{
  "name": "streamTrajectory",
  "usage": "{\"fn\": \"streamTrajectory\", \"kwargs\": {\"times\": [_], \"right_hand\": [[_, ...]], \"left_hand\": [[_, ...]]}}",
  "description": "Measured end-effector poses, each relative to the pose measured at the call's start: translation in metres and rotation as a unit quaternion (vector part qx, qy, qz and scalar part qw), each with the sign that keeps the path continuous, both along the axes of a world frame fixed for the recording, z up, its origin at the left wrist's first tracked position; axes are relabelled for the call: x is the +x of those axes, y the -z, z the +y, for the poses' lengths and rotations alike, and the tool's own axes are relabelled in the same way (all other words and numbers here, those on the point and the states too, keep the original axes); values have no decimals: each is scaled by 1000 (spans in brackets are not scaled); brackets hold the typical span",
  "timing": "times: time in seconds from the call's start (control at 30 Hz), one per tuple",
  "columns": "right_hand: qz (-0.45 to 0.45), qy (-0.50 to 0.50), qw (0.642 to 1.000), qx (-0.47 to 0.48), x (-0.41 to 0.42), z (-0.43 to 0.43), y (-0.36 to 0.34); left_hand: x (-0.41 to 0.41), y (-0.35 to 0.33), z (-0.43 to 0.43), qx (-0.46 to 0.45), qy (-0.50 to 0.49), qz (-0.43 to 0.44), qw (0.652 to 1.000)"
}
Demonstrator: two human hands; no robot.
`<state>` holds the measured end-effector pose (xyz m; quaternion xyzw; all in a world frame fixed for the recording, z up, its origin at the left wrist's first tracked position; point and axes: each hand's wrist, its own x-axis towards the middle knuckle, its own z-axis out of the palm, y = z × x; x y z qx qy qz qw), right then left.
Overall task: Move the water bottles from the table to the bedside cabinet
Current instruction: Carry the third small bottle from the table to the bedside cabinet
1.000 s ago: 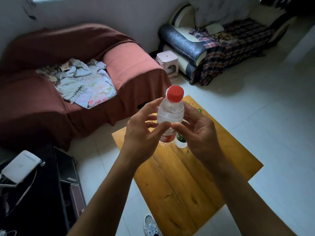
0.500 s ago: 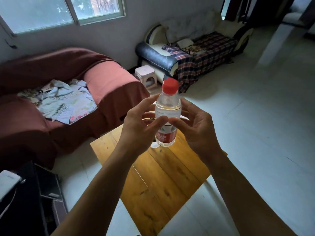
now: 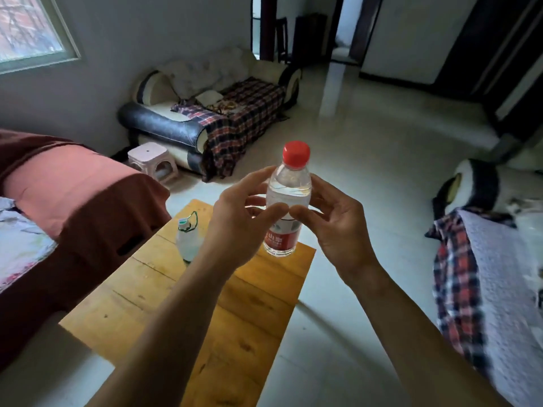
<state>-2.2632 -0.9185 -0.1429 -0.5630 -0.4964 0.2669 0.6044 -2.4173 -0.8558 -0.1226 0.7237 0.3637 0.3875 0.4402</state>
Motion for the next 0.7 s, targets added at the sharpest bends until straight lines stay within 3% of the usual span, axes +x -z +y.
{"fn": "streamTrajectory", "kwargs": {"times": [0.37, 0.7], "right_hand": [[21, 111, 994, -5, 58, -58, 3], [41, 138, 990, -8, 156, -78, 25]], "left_hand": [[74, 4, -22, -4, 121, 7, 993], [177, 15, -35, -3, 157, 27, 987]]}}
